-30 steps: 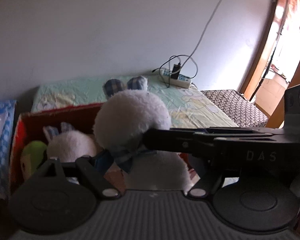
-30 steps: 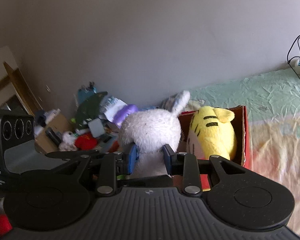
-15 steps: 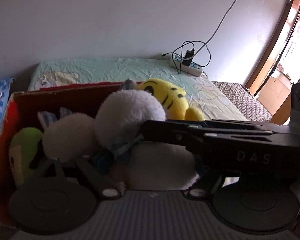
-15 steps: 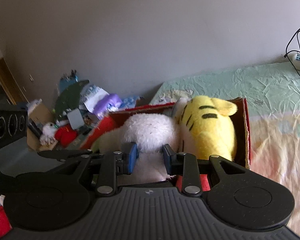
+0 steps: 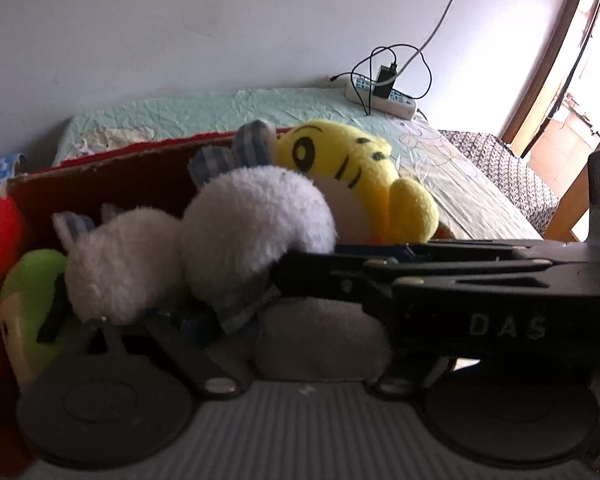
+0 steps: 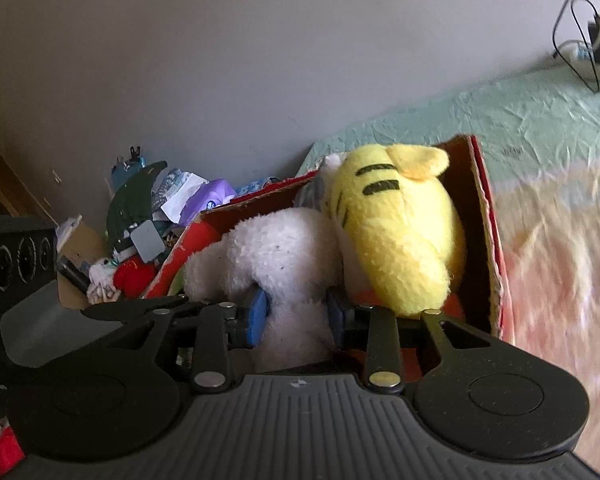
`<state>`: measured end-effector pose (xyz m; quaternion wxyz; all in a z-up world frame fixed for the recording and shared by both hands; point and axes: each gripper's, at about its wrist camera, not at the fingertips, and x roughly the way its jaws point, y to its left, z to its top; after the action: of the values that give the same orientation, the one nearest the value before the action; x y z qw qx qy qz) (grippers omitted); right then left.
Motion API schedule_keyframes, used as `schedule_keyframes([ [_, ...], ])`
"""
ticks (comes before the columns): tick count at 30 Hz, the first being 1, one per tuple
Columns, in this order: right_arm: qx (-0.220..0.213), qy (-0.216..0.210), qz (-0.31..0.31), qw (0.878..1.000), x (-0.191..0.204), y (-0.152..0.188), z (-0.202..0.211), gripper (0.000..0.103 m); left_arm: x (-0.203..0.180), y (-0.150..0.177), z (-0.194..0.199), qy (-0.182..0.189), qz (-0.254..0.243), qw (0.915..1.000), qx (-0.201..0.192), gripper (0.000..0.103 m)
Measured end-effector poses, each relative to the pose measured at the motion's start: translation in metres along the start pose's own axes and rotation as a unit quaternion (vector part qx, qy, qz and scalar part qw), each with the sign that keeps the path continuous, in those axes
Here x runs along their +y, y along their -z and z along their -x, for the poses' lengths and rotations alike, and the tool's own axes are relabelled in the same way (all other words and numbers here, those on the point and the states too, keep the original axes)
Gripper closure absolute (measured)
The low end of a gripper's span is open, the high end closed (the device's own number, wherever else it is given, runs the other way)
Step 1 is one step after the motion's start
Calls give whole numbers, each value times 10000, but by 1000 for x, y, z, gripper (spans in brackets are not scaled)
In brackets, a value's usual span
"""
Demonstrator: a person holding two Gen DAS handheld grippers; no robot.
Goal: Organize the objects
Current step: 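Lower the white bunny into the box beside the other bunny, then open the right tool to release the bunny inside the box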
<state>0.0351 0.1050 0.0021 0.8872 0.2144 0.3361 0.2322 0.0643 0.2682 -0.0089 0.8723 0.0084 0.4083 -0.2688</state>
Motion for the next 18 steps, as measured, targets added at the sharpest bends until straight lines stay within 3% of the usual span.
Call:
schedule_keyframes([
  [6, -28, 22, -63, 10000, 4, -1, 10, 60, -5, -3, -2, -128, -31, 9998, 136, 16],
  [18, -308, 271, 129, 9991, 16, 0, 36, 60, -21, -3, 7, -646, -120, 9976, 213, 15],
])
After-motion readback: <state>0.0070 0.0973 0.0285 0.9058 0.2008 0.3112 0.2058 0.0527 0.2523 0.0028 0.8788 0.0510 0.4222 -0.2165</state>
